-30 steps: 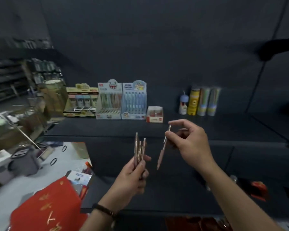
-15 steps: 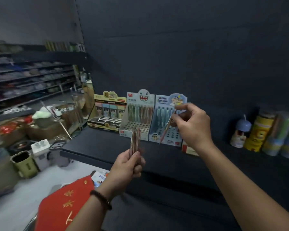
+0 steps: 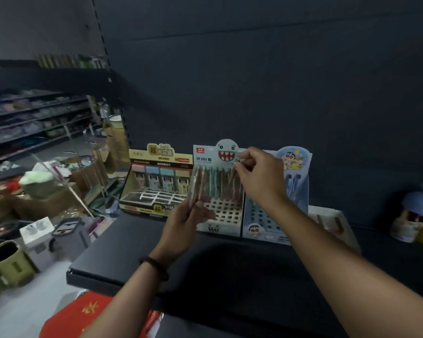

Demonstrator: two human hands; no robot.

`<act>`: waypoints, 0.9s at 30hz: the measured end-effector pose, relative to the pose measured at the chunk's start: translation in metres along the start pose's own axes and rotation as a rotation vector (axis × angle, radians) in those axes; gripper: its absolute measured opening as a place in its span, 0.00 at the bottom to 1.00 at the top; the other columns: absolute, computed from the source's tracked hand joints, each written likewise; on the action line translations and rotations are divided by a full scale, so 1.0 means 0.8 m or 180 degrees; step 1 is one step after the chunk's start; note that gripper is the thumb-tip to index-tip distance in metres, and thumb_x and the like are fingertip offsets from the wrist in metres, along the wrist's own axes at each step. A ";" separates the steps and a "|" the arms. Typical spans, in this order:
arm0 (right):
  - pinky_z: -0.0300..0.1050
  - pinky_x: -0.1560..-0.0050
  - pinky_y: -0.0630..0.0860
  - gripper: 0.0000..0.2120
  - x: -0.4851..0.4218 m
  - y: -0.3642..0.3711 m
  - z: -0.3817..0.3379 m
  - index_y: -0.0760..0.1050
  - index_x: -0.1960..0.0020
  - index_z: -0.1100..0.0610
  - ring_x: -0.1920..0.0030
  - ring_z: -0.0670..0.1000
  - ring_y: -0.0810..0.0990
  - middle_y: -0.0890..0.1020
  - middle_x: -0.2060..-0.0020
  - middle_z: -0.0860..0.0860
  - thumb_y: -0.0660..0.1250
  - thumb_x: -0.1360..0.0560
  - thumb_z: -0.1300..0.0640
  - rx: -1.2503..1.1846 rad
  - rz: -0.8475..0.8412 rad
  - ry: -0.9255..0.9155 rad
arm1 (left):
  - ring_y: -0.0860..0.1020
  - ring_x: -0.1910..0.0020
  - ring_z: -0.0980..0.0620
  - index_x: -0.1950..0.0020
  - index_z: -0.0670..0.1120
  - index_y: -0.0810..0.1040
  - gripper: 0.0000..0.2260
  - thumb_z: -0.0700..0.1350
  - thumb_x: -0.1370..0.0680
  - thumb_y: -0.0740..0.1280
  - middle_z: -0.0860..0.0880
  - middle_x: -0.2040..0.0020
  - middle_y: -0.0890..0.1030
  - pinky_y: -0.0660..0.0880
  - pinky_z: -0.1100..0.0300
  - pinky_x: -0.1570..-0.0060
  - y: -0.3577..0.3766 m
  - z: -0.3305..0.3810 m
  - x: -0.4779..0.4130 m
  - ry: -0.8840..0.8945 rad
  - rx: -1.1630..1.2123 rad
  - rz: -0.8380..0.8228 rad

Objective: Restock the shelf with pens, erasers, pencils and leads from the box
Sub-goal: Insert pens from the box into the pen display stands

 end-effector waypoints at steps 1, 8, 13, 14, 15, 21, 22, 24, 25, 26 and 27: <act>0.28 0.57 0.75 0.02 -0.002 0.011 -0.002 0.83 0.50 0.54 0.61 0.37 0.80 0.82 0.61 0.42 0.75 0.21 0.58 0.0088 0.0032 -0.0008 | 0.87 0.47 0.43 0.38 0.43 0.80 0.12 0.44 0.12 0.59 0.43 0.52 0.88 0.82 0.49 0.40 0.000 -0.008 -0.010 -0.0057 0.0176 -0.0095; 0.49 0.44 0.84 0.06 -0.009 0.051 0.008 0.86 0.45 0.56 0.52 0.46 0.85 0.88 0.52 0.49 0.74 0.22 0.58 0.0448 0.0046 0.0197 | 0.85 0.39 0.39 0.31 0.39 0.76 0.14 0.42 0.11 0.57 0.35 0.49 0.86 0.81 0.51 0.36 0.004 -0.046 -0.019 -0.0672 0.1557 -0.0423; 0.53 0.41 0.82 0.06 -0.012 0.063 0.004 0.86 0.45 0.54 0.51 0.48 0.86 0.89 0.53 0.48 0.75 0.23 0.58 0.0585 0.0009 0.0201 | 0.85 0.39 0.41 0.33 0.37 0.77 0.13 0.40 0.11 0.57 0.44 0.46 0.88 0.80 0.47 0.33 0.007 -0.048 -0.015 -0.0657 0.1427 -0.0485; 0.52 0.40 0.82 0.07 -0.014 0.066 0.003 0.86 0.45 0.53 0.51 0.47 0.86 0.89 0.53 0.47 0.75 0.23 0.58 0.0577 -0.0023 0.0206 | 0.85 0.39 0.41 0.32 0.39 0.77 0.13 0.40 0.11 0.57 0.40 0.46 0.88 0.80 0.49 0.35 0.006 -0.048 -0.016 -0.0680 0.1483 -0.0467; 0.50 0.40 0.82 0.07 -0.017 0.069 0.002 0.86 0.44 0.54 0.51 0.46 0.85 0.89 0.52 0.48 0.75 0.23 0.58 0.0568 -0.0072 0.0187 | 0.85 0.39 0.41 0.30 0.41 0.77 0.13 0.41 0.11 0.57 0.37 0.46 0.87 0.81 0.50 0.36 0.005 -0.047 -0.016 -0.0714 0.1562 -0.0452; 0.25 0.46 0.75 0.08 -0.020 0.078 0.002 0.86 0.43 0.54 0.54 0.43 0.84 0.89 0.52 0.49 0.75 0.22 0.58 0.0728 -0.0118 0.0066 | 0.85 0.40 0.37 0.28 0.44 0.76 0.14 0.40 0.12 0.58 0.35 0.49 0.86 0.82 0.48 0.39 0.006 -0.050 -0.014 -0.0890 0.1978 -0.0407; 0.32 0.45 0.79 0.08 -0.021 0.077 0.005 0.86 0.43 0.54 0.53 0.44 0.84 0.89 0.53 0.48 0.75 0.22 0.58 0.0719 -0.0090 0.0079 | 0.85 0.40 0.36 0.28 0.44 0.76 0.14 0.41 0.12 0.58 0.34 0.49 0.86 0.82 0.46 0.39 0.007 -0.051 -0.015 -0.0896 0.1995 -0.0429; 0.45 0.44 0.83 0.08 -0.022 0.076 0.006 0.86 0.44 0.54 0.53 0.47 0.86 0.89 0.53 0.49 0.75 0.23 0.59 0.0717 -0.0034 0.0087 | 0.85 0.41 0.35 0.28 0.44 0.77 0.14 0.41 0.12 0.59 0.34 0.49 0.86 0.82 0.44 0.39 0.008 -0.051 -0.013 -0.0894 0.1971 -0.0476; 0.47 0.44 0.84 0.08 -0.023 0.075 0.005 0.86 0.44 0.54 0.53 0.48 0.86 0.89 0.54 0.49 0.75 0.23 0.59 0.0732 -0.0033 0.0086 | 0.85 0.42 0.35 0.28 0.44 0.77 0.14 0.42 0.12 0.59 0.34 0.49 0.86 0.82 0.44 0.39 0.009 -0.050 -0.014 -0.0888 0.1963 -0.0487; 0.48 0.44 0.84 0.08 -0.023 0.075 0.005 0.86 0.44 0.54 0.53 0.48 0.86 0.89 0.54 0.49 0.75 0.23 0.59 0.0747 -0.0039 0.0088 | 0.86 0.42 0.35 0.29 0.44 0.77 0.14 0.42 0.12 0.59 0.34 0.48 0.86 0.83 0.45 0.40 0.008 -0.051 -0.014 -0.0894 0.1952 -0.0478; 0.48 0.44 0.84 0.08 -0.024 0.076 0.007 0.86 0.45 0.54 0.53 0.49 0.86 0.89 0.54 0.49 0.75 0.23 0.59 0.0757 -0.0052 0.0107 | 0.86 0.42 0.35 0.29 0.44 0.77 0.14 0.42 0.12 0.58 0.34 0.48 0.86 0.83 0.45 0.41 0.008 -0.052 -0.014 -0.0901 0.1943 -0.0466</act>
Point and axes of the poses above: each hand's wrist, its own x-axis away from the middle knuckle, its own y-axis out of the palm, z = x × y, the point moved 8 cm from there along -x, towards the middle knuckle
